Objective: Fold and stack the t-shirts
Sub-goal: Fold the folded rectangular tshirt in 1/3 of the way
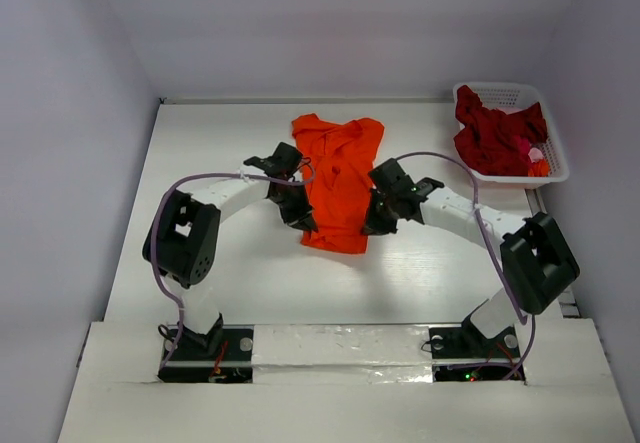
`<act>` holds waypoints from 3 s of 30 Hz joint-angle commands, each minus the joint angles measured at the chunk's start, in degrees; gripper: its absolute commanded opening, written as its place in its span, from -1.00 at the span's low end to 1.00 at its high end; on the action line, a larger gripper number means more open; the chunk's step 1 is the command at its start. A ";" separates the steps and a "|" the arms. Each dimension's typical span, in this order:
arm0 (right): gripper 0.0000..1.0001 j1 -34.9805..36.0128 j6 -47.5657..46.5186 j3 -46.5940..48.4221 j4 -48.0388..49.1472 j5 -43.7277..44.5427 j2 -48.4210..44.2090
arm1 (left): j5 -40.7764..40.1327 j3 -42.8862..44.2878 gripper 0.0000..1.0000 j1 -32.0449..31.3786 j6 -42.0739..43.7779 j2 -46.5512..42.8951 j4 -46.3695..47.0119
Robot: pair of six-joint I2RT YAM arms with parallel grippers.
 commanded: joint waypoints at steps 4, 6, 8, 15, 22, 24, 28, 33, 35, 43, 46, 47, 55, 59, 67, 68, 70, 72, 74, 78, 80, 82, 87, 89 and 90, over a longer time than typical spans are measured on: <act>-1.00 -2.43 -3.51 6.36 -4.54 0.42 0.27 | -0.85 4.67 -1.00 1.07 2.04 -0.31 -4.02; -1.00 -2.96 -3.78 7.07 -5.08 0.33 -0.08 | -0.50 5.03 -1.00 1.07 2.12 -0.57 -4.46; -1.00 -3.49 -3.87 7.68 -5.52 0.15 -0.61 | -0.32 5.38 -1.00 1.07 2.12 -1.01 -5.08; -1.00 -4.10 -4.39 8.47 -4.73 -0.11 1.84 | -0.50 7.92 -1.00 1.60 3.00 1.27 -5.52; -1.00 -5.16 -5.45 10.23 -4.46 0.06 4.66 | -0.76 12.32 -1.00 2.74 4.23 4.35 -6.66; -1.00 -5.86 -5.89 10.59 -4.38 0.07 5.19 | -0.67 12.50 -1.00 2.74 4.58 5.14 -6.57; -1.00 -7.00 -6.59 11.82 -4.46 -0.02 6.33 | -0.41 13.03 -1.00 3.27 4.93 6.45 -6.31; -1.00 -7.53 -7.56 14.01 -4.64 -0.11 8.44 | -0.32 14.43 -1.00 3.79 5.20 7.34 -6.75; -1.00 -8.05 -7.91 14.63 -4.73 -0.20 9.05 | -0.32 15.48 -1.00 3.79 5.37 7.69 -7.27; -1.00 -8.59 -8.61 16.21 -4.99 -0.64 10.55 | 0.03 21.46 -1.00 4.32 5.90 8.57 -10.44; -1.00 -9.11 -8.88 16.56 -4.99 -0.55 10.81 | -0.41 22.25 -1.00 4.32 6.43 9.36 -10.97; -1.00 -9.11 -8.96 16.83 -5.08 -0.55 11.08 | -0.41 22.17 -1.00 4.32 6.52 9.88 -10.79; -1.00 -9.64 -10.02 18.93 -4.82 -1.07 13.71 | -0.85 22.95 -1.00 5.38 7.48 13.49 -9.74; -1.00 -9.64 -11.69 21.13 -5.25 -2.39 16.44 | -0.94 24.27 -1.00 5.90 7.75 15.42 -9.91; -1.00 -10.69 -12.39 22.36 -4.64 -2.66 19.51 | -1.29 26.12 -1.00 6.43 7.92 17.18 -9.91; -1.00 -10.69 -12.48 22.45 -4.47 -2.83 20.04 | -1.29 26.30 -1.00 6.43 7.92 17.36 -9.83; -1.00 -10.69 -13.01 22.71 -4.11 -2.92 20.65 | -1.38 26.47 -1.00 6.43 7.75 17.62 -9.21; -1.00 -11.22 -13.62 23.33 -4.02 -3.27 21.62 | -1.29 26.65 -1.00 6.43 7.84 18.23 -9.30; -1.00 -11.22 -14.06 23.77 -3.94 -3.54 22.24 | -1.29 26.65 -1.00 6.43 7.84 18.76 -9.03; -1.00 -11.22 -15.03 25.00 -4.02 -3.54 23.03 | -1.64 26.12 -0.99 6.96 7.66 19.11 -8.42; -1.00 -11.22 -15.47 25.44 -3.94 -2.84 23.12 | -1.64 25.77 -0.94 6.96 7.40 19.03 -7.89; -0.77 -11.75 -15.91 25.53 -3.76 -2.14 22.42 | -2.43 26.03 -0.90 7.48 7.22 18.76 -7.80; -0.04 -12.36 -18.01 26.58 -4.46 0.59 20.49 | -4.62 27.96 -0.70 8.71 7.74 17.36 -8.94; 0.14 -12.89 -18.46 27.02 -4.73 1.47 19.26 | -5.41 29.11 -0.51 9.24 7.92 16.48 -9.65; 0.15 -12.89 -18.72 27.20 -4.90 1.73 18.99 | -5.94 29.37 -0.42 9.24 8.18 16.22 -9.74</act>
